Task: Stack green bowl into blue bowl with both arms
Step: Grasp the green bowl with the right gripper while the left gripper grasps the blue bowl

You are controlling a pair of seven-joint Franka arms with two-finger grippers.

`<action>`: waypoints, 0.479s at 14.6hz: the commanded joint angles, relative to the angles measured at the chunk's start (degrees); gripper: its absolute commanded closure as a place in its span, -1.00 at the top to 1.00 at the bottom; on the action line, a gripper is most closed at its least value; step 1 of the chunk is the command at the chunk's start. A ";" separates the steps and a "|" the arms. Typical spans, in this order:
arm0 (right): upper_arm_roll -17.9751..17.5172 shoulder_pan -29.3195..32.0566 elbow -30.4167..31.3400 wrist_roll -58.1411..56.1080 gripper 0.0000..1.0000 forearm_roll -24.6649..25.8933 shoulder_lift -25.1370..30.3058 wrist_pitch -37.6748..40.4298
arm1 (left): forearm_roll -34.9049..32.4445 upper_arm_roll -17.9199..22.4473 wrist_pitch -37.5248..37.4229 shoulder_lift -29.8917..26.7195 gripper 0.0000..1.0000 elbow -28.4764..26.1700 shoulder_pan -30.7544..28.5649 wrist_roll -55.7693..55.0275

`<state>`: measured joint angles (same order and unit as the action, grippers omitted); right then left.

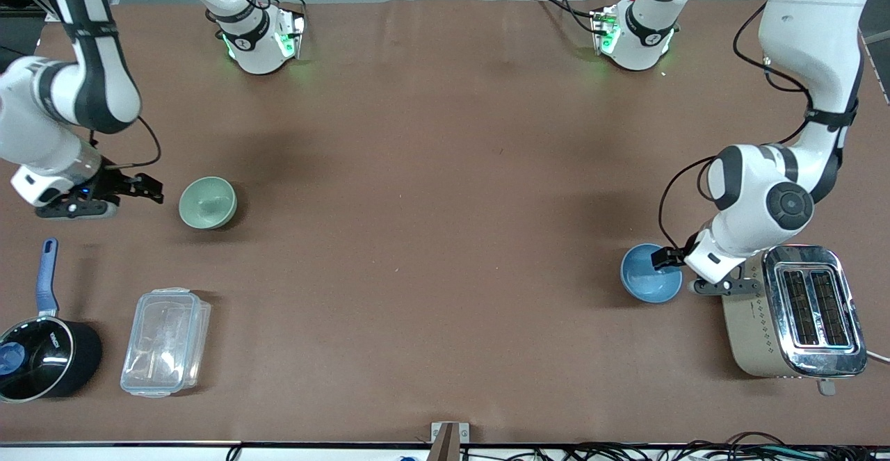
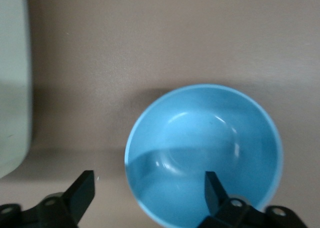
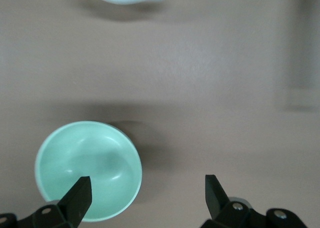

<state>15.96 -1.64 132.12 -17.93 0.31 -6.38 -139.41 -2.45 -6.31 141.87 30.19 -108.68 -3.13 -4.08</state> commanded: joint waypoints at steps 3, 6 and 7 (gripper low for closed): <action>-0.40 0.59 3.23 -1.14 1.00 -0.65 -7.67 -10.70 | -1.25 -0.02 2.88 2.85 -0.22 0.83 -0.74 -0.22; -0.49 0.32 4.63 -1.14 0.90 -2.68 -8.73 -10.80 | -0.72 -0.20 2.88 3.21 -0.98 1.01 -0.74 -0.31; -0.67 0.24 4.90 -1.14 0.84 -3.55 -8.73 -10.80 | -0.54 -0.46 2.88 3.12 -0.99 1.10 -0.74 -0.14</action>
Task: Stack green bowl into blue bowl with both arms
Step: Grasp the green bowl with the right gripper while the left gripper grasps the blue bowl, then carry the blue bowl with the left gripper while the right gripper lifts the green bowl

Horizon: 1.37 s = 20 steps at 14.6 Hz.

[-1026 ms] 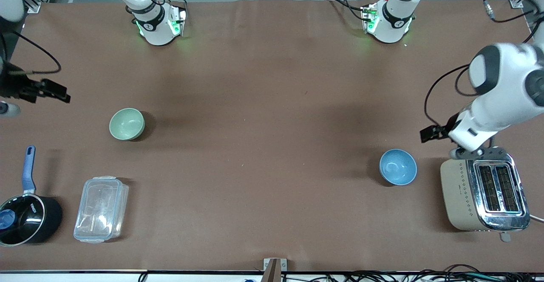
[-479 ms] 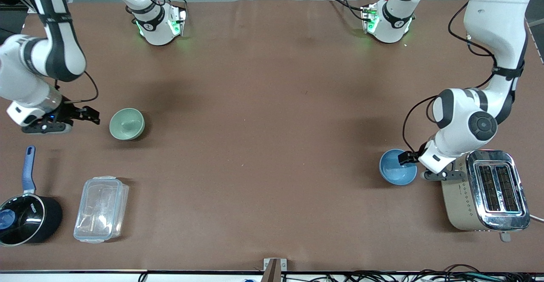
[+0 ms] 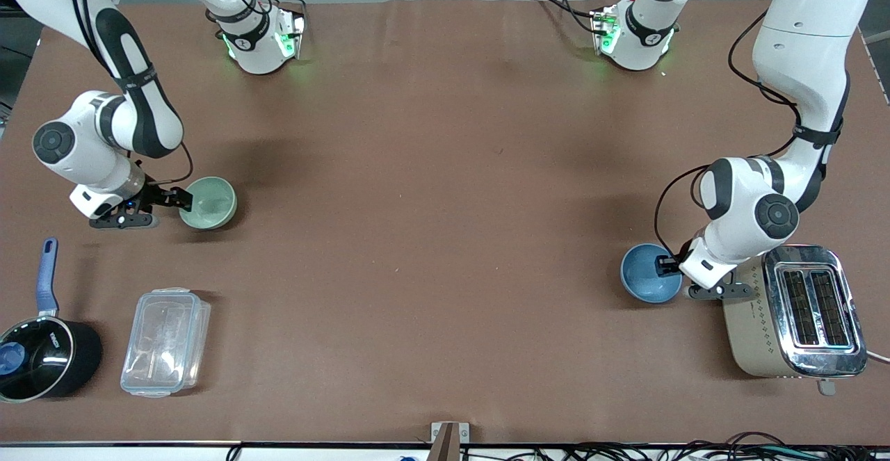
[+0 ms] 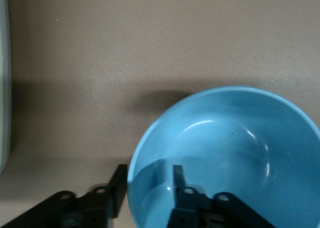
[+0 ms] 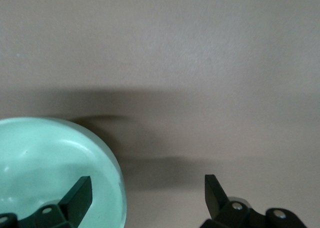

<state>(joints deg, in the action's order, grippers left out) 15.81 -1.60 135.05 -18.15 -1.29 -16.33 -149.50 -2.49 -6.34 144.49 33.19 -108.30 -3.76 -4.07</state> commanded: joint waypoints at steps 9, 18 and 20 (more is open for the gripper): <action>-0.78 -0.86 2.33 -0.57 -0.99 -7.75 0.95 0.96 | 0.82 -15.35 -0.17 -0.33 -1.00 2.73 3.91 -23.21; -0.87 -1.29 -19.70 1.79 -1.00 -7.94 6.22 38.71 | 0.46 -14.40 3.77 13.82 -0.99 17.24 27.83 -51.46; -0.96 -3.92 -23.76 5.48 -1.00 -8.02 6.31 42.70 | 0.46 -13.17 5.10 14.62 -0.98 17.16 30.64 -53.22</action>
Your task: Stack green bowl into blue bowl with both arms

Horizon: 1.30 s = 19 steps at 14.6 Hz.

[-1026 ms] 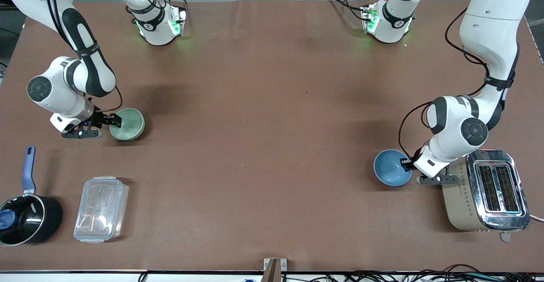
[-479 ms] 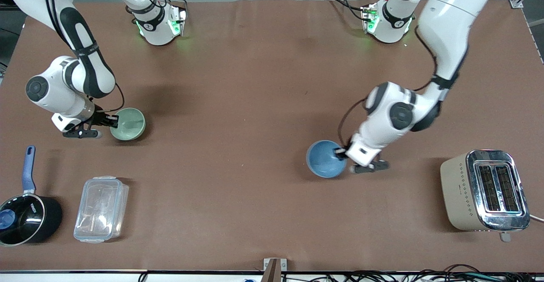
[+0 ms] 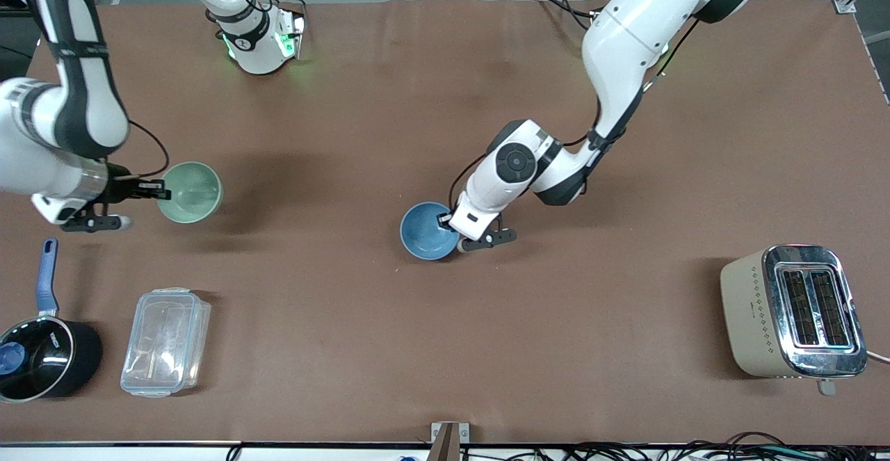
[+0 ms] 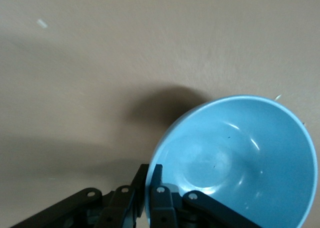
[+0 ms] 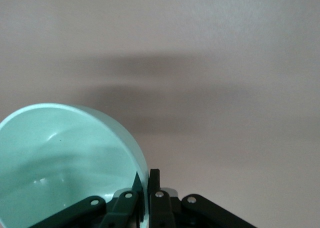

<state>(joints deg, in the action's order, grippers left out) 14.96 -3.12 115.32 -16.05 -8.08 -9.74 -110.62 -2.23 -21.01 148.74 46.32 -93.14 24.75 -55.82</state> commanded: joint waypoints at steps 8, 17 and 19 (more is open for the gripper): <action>-19.94 -3.73 -6.16 31.29 -1.00 -3.17 -0.89 -4.93 | 0.12 6.94 -1.69 -4.20 1.00 2.70 3.02 -1.31; -30.43 -16.55 -7.12 62.79 -0.99 3.14 -15.65 -30.16 | -3.48 8.27 -36.64 -16.95 1.00 13.95 -9.52 14.74; -30.52 -17.44 -8.26 65.70 -0.99 5.34 -17.32 -30.53 | -5.14 8.18 -40.88 -19.15 1.00 13.95 -13.75 21.60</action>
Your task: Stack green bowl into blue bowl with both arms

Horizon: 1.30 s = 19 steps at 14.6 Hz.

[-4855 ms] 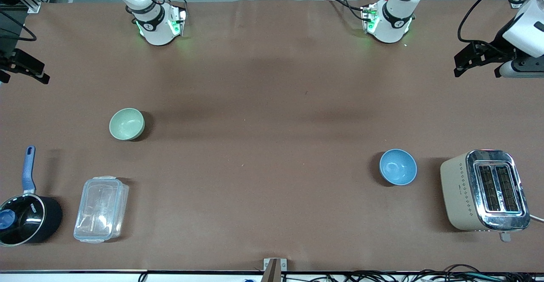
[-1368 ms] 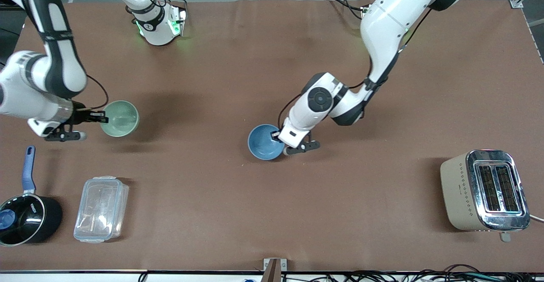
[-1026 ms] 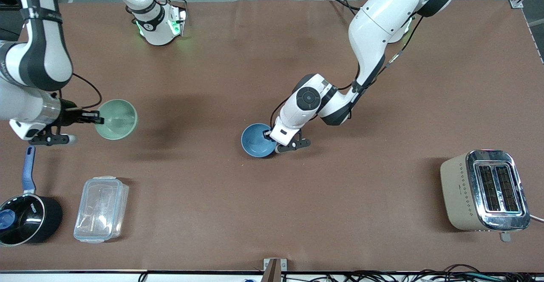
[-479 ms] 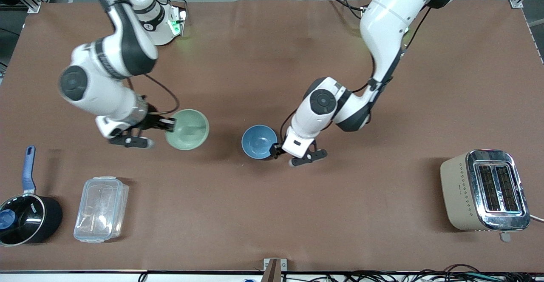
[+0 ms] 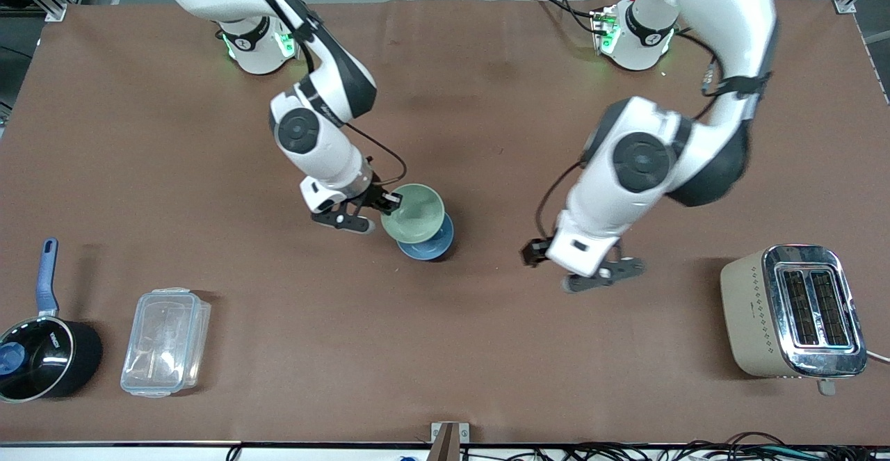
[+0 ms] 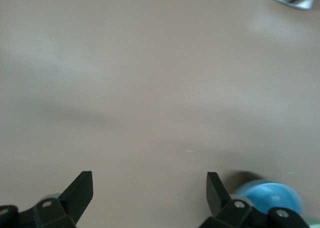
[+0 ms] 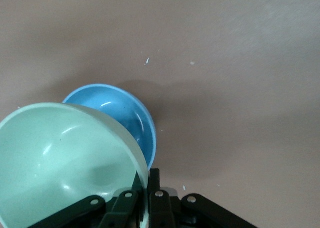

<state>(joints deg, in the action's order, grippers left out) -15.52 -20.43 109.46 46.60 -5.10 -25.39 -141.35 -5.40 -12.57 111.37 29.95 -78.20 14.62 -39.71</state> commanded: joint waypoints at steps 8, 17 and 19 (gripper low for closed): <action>0.14 -2.51 -3.20 4.11 -0.97 3.95 -5.11 -1.91 | -4.71 -0.35 -14.50 -14.64 1.00 -0.91 -11.45 17.73; 0.32 -1.72 -5.40 4.11 -0.84 4.04 -7.84 -2.79 | 3.36 1.83 -23.75 -25.10 1.00 -3.44 -15.94 30.28; 0.41 -1.37 -5.40 4.02 -0.36 3.95 -7.84 -2.79 | 4.43 6.66 -23.75 -28.62 1.00 -7.65 -13.57 32.76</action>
<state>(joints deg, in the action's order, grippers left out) -14.87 -22.34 105.11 49.22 -2.18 -32.64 -144.10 -2.85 -9.67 87.45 6.07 -80.18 -0.49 -9.58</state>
